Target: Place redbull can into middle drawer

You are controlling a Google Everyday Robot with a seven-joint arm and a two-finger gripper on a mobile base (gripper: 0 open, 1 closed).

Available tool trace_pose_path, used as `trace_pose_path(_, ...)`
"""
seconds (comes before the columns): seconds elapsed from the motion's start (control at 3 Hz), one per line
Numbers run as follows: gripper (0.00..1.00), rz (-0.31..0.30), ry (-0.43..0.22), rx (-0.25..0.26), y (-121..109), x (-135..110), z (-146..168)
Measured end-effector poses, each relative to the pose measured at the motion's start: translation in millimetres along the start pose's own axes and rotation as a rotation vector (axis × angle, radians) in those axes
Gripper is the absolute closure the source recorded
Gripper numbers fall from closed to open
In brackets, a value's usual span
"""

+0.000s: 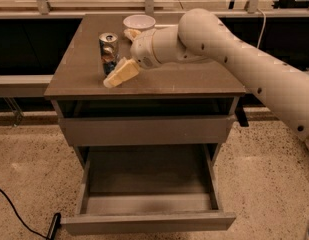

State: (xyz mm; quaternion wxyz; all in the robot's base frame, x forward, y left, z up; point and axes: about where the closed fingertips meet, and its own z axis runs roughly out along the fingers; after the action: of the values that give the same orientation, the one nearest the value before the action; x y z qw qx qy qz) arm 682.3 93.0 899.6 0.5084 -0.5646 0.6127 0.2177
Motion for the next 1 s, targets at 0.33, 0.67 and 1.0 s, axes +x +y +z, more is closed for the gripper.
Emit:
trace_pose_path(0.33,0.00,0.029,-0.037,0.023,-11,10,14)
trace_pose_path(0.67,0.00,0.070,-0.133,0.025,-22,5,29)
trace_pose_path(1.0,0.17,0.097,-0.187,0.031,-31,-6,38)
